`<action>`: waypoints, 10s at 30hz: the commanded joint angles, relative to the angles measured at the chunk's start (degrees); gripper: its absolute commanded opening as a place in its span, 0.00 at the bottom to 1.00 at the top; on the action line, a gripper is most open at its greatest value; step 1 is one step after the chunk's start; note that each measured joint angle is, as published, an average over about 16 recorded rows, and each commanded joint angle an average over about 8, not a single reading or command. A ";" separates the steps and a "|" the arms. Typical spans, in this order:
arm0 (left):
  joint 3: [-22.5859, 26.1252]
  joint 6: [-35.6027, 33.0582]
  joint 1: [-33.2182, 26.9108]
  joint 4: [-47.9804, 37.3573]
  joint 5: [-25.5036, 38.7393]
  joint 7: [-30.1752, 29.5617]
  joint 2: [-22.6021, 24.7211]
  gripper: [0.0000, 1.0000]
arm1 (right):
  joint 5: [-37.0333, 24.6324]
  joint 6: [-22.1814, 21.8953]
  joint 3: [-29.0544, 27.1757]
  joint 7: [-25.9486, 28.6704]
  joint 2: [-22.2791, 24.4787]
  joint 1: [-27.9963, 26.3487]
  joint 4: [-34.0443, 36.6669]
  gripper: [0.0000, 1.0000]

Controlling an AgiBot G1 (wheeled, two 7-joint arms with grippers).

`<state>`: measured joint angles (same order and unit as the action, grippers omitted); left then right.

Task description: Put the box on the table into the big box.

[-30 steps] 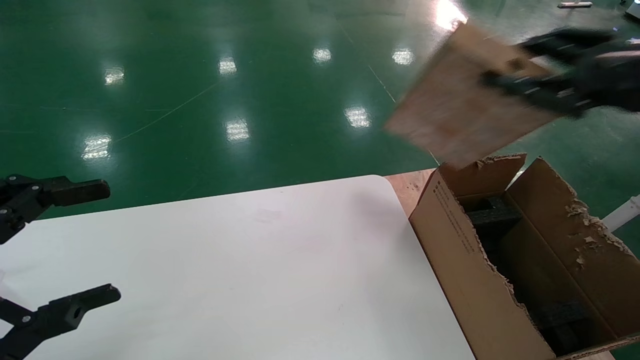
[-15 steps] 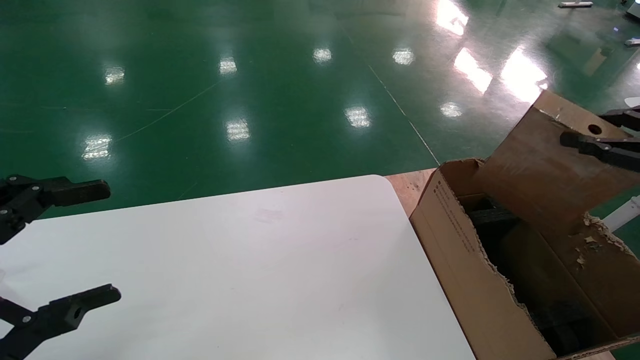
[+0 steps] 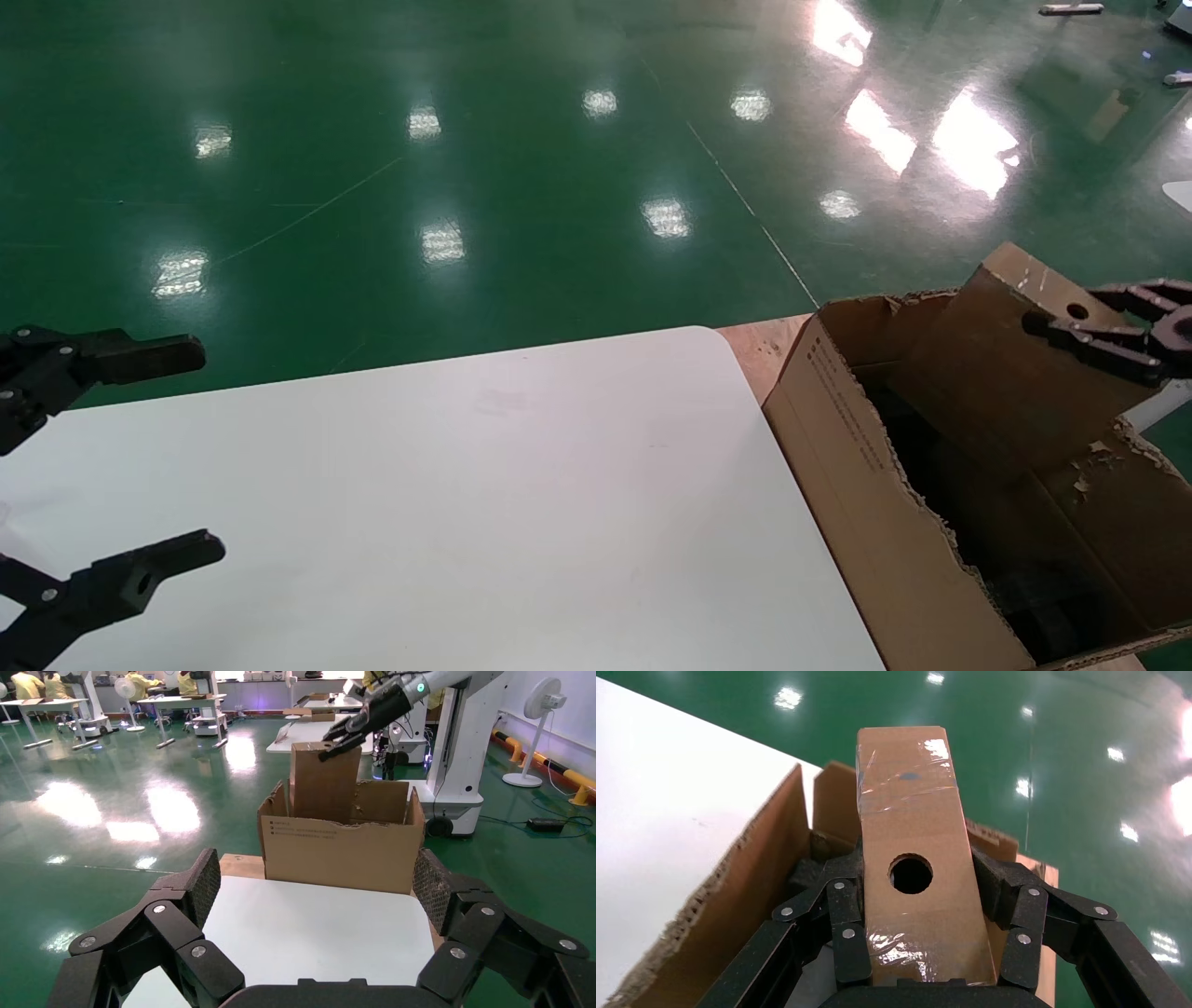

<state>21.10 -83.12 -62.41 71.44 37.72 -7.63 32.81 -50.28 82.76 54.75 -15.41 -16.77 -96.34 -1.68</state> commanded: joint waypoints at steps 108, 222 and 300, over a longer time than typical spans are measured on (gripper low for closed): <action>0.02 0.01 -0.01 0.00 -0.01 0.01 -0.01 1.00 | -1.25 1.74 3.92 -21.38 -10.14 -9.19 51.45 0.00; 0.03 0.03 0.00 -0.02 -0.04 0.02 -0.02 1.00 | -2.06 -13.16 -6.93 -14.99 -12.71 8.57 34.94 1.00; 0.04 0.05 0.01 -0.04 -0.06 0.04 -0.04 1.00 | 0.49 5.75 -21.37 -3.47 -22.61 4.06 -14.30 1.00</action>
<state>21.14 -83.07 -62.40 71.40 37.66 -7.59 32.77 -49.78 88.51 33.37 -18.86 -39.37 -92.26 -16.01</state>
